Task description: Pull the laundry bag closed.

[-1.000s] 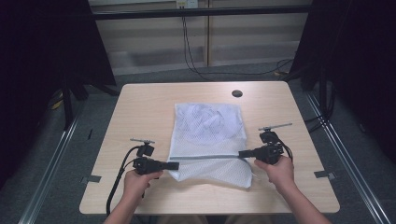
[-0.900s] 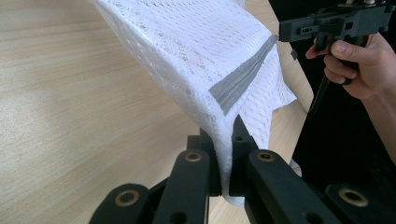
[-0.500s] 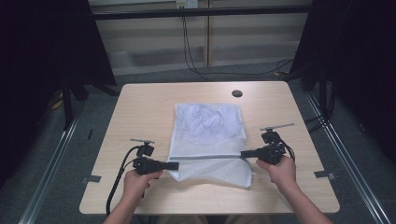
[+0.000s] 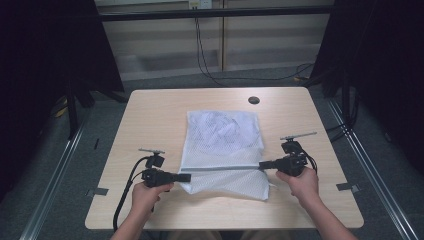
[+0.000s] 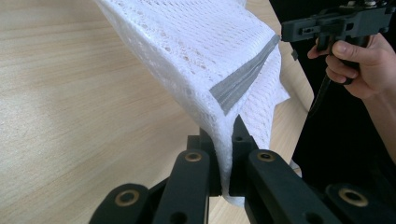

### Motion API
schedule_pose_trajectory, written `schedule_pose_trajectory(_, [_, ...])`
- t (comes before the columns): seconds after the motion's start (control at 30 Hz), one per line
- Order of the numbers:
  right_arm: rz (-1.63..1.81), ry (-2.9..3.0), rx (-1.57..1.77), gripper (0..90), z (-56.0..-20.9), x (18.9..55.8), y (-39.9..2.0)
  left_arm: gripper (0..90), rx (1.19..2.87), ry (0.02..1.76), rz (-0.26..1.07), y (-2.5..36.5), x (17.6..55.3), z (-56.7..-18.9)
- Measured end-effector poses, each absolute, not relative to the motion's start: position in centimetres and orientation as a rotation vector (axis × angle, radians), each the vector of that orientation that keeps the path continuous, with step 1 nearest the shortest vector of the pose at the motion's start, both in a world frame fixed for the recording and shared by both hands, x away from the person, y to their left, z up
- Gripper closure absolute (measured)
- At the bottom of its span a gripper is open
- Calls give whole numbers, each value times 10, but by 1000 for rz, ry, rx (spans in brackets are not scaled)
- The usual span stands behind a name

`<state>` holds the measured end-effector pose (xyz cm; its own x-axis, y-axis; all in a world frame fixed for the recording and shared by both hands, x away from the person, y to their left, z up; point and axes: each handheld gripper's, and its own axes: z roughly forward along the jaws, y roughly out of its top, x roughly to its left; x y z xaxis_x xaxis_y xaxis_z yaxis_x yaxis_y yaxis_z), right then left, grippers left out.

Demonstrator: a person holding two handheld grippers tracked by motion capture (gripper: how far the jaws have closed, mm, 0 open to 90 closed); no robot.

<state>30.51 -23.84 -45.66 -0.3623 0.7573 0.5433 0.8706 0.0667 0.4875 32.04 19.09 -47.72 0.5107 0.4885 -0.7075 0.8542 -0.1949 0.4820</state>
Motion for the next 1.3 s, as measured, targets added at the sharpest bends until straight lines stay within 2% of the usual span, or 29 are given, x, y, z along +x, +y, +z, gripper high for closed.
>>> schedule_pose_trajectory(1.3, [-1165,-2171,-1727,869,-459,300,-255,891,1850,1117,-505,191,318,-477])
